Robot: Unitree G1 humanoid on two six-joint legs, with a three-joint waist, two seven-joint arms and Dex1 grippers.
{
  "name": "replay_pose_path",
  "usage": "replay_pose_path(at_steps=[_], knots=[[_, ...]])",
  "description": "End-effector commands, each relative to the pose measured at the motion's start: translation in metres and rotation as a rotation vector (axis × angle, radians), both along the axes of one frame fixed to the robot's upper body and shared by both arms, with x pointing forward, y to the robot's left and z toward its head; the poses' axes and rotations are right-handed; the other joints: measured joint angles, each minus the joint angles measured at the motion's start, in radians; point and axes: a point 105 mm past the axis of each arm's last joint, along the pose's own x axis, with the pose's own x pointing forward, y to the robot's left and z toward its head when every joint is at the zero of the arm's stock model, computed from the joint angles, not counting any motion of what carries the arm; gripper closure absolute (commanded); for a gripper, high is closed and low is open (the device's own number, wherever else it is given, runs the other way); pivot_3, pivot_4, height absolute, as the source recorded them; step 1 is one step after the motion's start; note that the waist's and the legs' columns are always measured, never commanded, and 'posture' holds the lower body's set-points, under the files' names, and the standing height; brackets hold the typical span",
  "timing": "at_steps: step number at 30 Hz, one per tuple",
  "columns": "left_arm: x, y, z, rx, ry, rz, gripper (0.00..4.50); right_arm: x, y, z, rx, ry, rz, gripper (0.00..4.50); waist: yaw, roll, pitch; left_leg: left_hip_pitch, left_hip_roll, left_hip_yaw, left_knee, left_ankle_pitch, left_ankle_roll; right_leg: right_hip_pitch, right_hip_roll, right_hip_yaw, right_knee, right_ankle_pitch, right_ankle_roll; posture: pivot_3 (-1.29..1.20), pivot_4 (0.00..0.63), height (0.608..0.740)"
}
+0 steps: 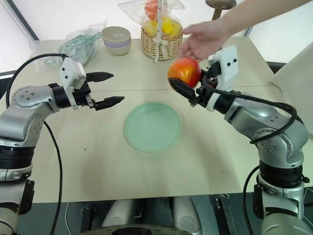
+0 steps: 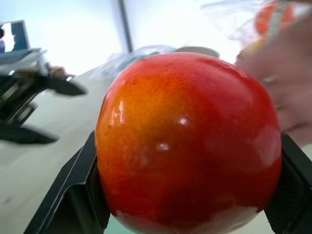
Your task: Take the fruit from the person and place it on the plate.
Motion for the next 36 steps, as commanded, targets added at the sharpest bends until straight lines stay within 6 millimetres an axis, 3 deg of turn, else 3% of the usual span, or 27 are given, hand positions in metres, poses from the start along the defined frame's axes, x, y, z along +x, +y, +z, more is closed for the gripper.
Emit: replay_pose_path(at_steps=[1, 4, 10, 15, 21, 27, 29, 30, 36], knots=[[-0.009, 0.001, 0.014, -0.018, -0.018, -0.042, 0.0, -0.021, 0.011, 0.005, -0.044, -0.018, 0.136, 1.34, -0.001, 0.0, 0.0, 0.0, 0.0, 0.0, 0.0, 0.0, 0.0, 0.0, 0.0, 0.0, 0.0, 0.0, 0.0, 0.0, 0.15, 0.74], [-0.014, 0.001, 0.008, 0.017, 0.014, -0.084, 0.0, -0.027, 0.021, -0.013, -0.118, 0.022, 0.226, 1.34, -0.001, 0.0, 0.0, 0.0, 0.0, 0.0, 0.0, 0.0, 0.0, 0.0, 0.0, 0.0, 0.0, 0.0, 0.0, 0.0, 0.15, 0.74], [-0.015, -0.002, 0.004, 0.042, 0.033, -0.12, 0.0, 0.003, 0.032, -0.064, -0.191, 0.096, 0.197, 1.34, -0.001, 0.0, 0.0, 0.0, 0.0, 0.0, 0.0, 0.0, 0.0, 0.0, 0.001, 0.0, 0.0, 0.0, 0.0, 0.0, 0.15, 0.74], [-0.023, 0.0, -0.002, 0.081, 0.062, -0.145, 0.0, 0.016, 0.034, -0.1, -0.313, 0.11, 0.163, 1.34, 0.0, 0.0, 0.0, 0.0, 0.0, 0.0, 0.0, 0.0, 0.0, -0.001, 0.001, 0.0, 0.0, 0.0, 0.0, 0.0, 0.15, 0.74], [-0.036, 0.011, -0.007, 0.156, 0.112, -0.183, 0.0, 0.015, 0.036, -0.103, -0.333, 0.105, 0.193, 1.34, 0.0, 0.0, 0.0, -0.003, 0.0, 0.0, 0.0, 0.0, 0.0, -0.003, 0.001, 0.0, 0.0, 0.0, 0.0, 0.0, 0.15, 0.74], [-0.035, 0.018, -0.008, 0.186, 0.117, -0.176, 0.0, 0.015, 0.039, -0.102, -0.334, 0.092, 0.202, 1.34, 0.0, 0.0, 0.0, -0.002, 0.0, 0.0, 0.0, 0.0, 0.0, -0.003, 0.001, 0.0, 0.001, 0.0, 0.0, 0.0, 0.15, 0.74], [-0.035, 0.018, -0.008, 0.186, 0.115, -0.174, 0.0, 0.014, 0.04, -0.102, -0.334, 0.086, 0.208, 0.31, 0.001, 0.0, 0.0, -0.002, 0.0, 0.0, 0.0, 0.0, 0.0, -0.003, 0.001, -0.001, 0.001, 0.0, 0.0, 0.0, 0.15, 0.74], [-0.035, 0.018, -0.008, 0.187, 0.114, -0.173, 0.0, 0.014, 0.041, -0.102, -0.333, 0.084, 0.213, 0.04, 0.001, 0.0, 0.0, -0.002, 0.0, 0.0, 0.0, 0.0, 0.0, -0.003, 0.001, -0.001, 0.001, 0.0, 0.0, 0.0, 0.15, 0.74], [-0.034, 0.018, -0.007, 0.183, 0.11, -0.169, 0.0, 0.014, 0.041, -0.095, -0.32, 0.066, 0.209, 0.04, 0.0, 0.0, 0.0, -0.002, 0.0, 0.0, 0.0, 0.0, 0.0, -0.003, 0.001, -0.001, 0.001, 0.0, 0.0, 0.0, 0.15, 0.74]])
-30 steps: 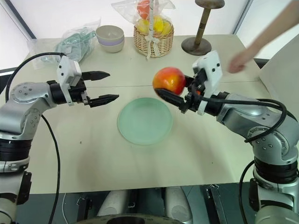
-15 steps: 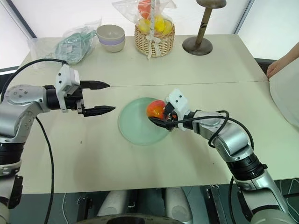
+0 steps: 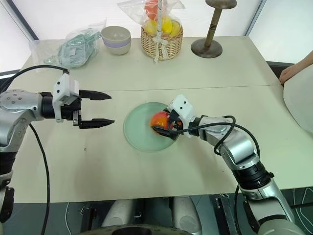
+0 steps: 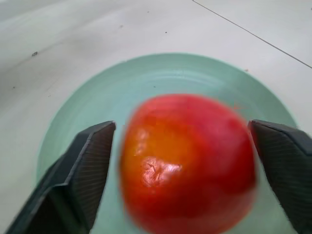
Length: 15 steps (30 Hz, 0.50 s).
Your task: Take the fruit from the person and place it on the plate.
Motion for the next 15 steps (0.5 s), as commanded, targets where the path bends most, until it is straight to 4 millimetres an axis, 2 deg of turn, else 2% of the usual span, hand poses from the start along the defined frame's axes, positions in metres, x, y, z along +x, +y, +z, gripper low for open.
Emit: replay_pose_path(at_steps=[1, 7, 10, 12, 15], knots=[[0.0, 0.002, 0.014, 0.001, -0.061, 0.0, 0.0, 0.0, -0.001, 0.022, 0.03, -0.076, -0.003, 0.04, 0.0, 0.0, 0.0, 0.0, 0.0, 0.0, 0.0, 0.0, 0.0, 0.0, 0.0, 0.0, 0.0, 0.0, 0.0, 0.0, 0.15, 0.74], [0.0, -0.001, 0.016, -0.008, -0.061, -0.012, 0.0, -0.004, -0.02, 0.062, 0.038, -0.166, -0.031, 0.04, 0.002, 0.0, 0.0, 0.0, 0.0, 0.0, 0.0, 0.0, 0.0, 0.0, 0.0, 0.0, 0.0, 0.0, 0.0, 0.0, 0.15, 0.74], [0.0, -0.001, 0.016, -0.005, -0.054, -0.026, 0.0, -0.022, -0.04, 0.093, 0.032, -0.217, -0.031, 0.04, 0.005, 0.0, 0.0, -0.001, 0.0, 0.0, 0.0, 0.0, 0.0, 0.0, -0.001, -0.001, 0.0, 0.0, 0.0, 0.0, 0.15, 0.74], [0.0, 0.001, 0.015, -0.002, -0.049, -0.03, 0.0, -0.03, -0.046, 0.099, 0.018, -0.224, -0.031, 0.04, 0.003, 0.0, 0.0, -0.001, 0.0, -0.001, 0.0, 0.0, 0.0, 0.0, -0.001, -0.001, -0.001, 0.0, 0.0, 0.0, 0.15, 0.74], [0.001, 0.003, 0.014, 0.003, -0.046, -0.031, 0.0, -0.046, -0.066, 0.105, -0.038, -0.217, -0.063, 0.04, 0.003, 0.0, 0.0, -0.001, 0.0, -0.001, 0.0, 0.0, 0.0, 0.0, -0.001, -0.001, -0.001, 0.0, 0.0, 0.0, 0.15, 0.74]])
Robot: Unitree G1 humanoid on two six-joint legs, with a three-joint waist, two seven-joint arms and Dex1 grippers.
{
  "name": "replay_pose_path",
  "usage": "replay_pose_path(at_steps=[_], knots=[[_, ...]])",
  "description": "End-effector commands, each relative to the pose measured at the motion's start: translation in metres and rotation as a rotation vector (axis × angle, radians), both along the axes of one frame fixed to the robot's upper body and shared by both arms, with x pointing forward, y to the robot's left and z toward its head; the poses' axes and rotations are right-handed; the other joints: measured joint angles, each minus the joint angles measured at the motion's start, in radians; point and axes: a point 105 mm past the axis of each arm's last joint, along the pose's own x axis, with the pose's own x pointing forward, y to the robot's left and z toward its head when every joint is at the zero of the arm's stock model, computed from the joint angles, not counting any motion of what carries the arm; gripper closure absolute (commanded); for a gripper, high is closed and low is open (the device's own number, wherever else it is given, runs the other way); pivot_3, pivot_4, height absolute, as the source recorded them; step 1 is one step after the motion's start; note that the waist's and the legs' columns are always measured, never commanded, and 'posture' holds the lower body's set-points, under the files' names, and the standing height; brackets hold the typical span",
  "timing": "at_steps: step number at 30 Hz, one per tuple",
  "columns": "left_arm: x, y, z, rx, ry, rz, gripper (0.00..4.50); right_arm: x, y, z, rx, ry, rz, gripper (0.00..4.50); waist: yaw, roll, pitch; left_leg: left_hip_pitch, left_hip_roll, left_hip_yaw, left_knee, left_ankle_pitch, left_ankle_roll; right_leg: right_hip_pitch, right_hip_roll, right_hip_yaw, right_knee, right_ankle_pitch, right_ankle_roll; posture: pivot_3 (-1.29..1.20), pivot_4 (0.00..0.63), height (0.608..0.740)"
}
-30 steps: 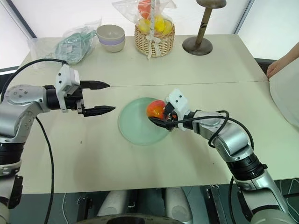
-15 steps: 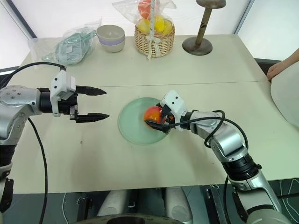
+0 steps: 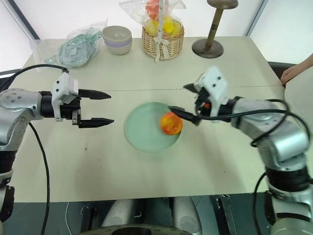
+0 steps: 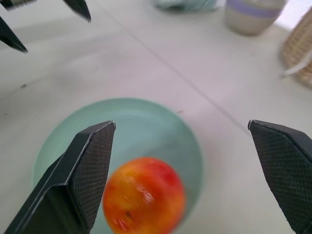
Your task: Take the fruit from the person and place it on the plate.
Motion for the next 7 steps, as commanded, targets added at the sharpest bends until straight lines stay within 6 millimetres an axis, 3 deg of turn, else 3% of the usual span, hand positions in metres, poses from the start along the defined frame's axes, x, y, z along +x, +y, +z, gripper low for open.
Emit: replay_pose_path(at_steps=[1, 7], knots=[[0.0, 0.004, 0.012, 0.006, -0.051, -0.008, 0.0, -0.02, -0.015, 0.01, -0.046, -0.015, -0.013, 0.04, 0.0, 0.0, 0.0, 0.0, 0.0, 0.0, 0.0, 0.0, 0.0, 0.0, 0.0, 0.0, 0.0, 0.0, 0.0, 0.0, 0.15, 0.74], [0.001, 0.006, 0.011, 0.003, -0.043, -0.013, 0.0, -0.032, -0.039, 0.005, -0.072, 0.012, -0.124, 0.04, -0.001, 0.0, 0.0, 0.001, 0.0, 0.0, 0.0, 0.0, 0.0, 0.001, 0.0, 0.0, 0.0, 0.0, 0.0, 0.0, 0.15, 0.74]])
